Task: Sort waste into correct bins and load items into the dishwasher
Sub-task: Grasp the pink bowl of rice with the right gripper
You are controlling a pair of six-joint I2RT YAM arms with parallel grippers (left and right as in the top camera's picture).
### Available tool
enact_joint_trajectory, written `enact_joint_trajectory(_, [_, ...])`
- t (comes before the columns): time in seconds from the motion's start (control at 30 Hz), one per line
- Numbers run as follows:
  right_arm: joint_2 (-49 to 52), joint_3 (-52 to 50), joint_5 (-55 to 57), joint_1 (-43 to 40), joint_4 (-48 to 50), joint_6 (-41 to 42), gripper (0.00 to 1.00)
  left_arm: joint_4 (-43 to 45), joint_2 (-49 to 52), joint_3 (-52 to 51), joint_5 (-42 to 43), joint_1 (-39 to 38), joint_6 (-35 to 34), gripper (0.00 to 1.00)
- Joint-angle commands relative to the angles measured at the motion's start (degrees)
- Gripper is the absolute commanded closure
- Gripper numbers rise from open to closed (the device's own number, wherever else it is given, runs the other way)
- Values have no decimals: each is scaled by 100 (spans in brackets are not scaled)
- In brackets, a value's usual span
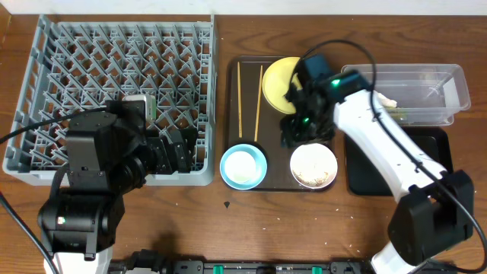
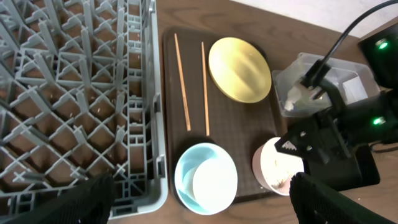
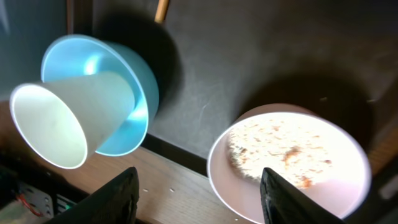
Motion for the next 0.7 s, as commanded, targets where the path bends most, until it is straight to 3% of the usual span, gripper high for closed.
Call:
enact_joint_trajectory(0.0, [-17, -350, 339, 328, 122, 216, 43, -166, -4, 153, -232, -17, 35, 10])
enact_joint_trajectory(0.13, [-17, -968, 518, 715, 404, 361, 46, -505, 7, 153, -686, -17, 35, 10])
enact_joint_trajectory(0.3, [-17, -1493, 1862, 1119, 691, 1217, 52, -542, 17, 153, -699, -17, 33, 10])
enact_joint_trajectory(0.4, [-17, -1744, 1978, 1276, 1080, 1403, 55, -542, 35, 153, -697, -17, 33, 10])
enact_joint_trajectory(0.57, [-15, -2181, 1989, 1338, 1729, 1696, 79, -575, 61, 153, -695, -17, 33, 9])
enact_joint_trajectory(0.67, [-15, -2382, 2015, 1331, 2111, 1718, 78, -599, 70, 153, -695, -17, 33, 9])
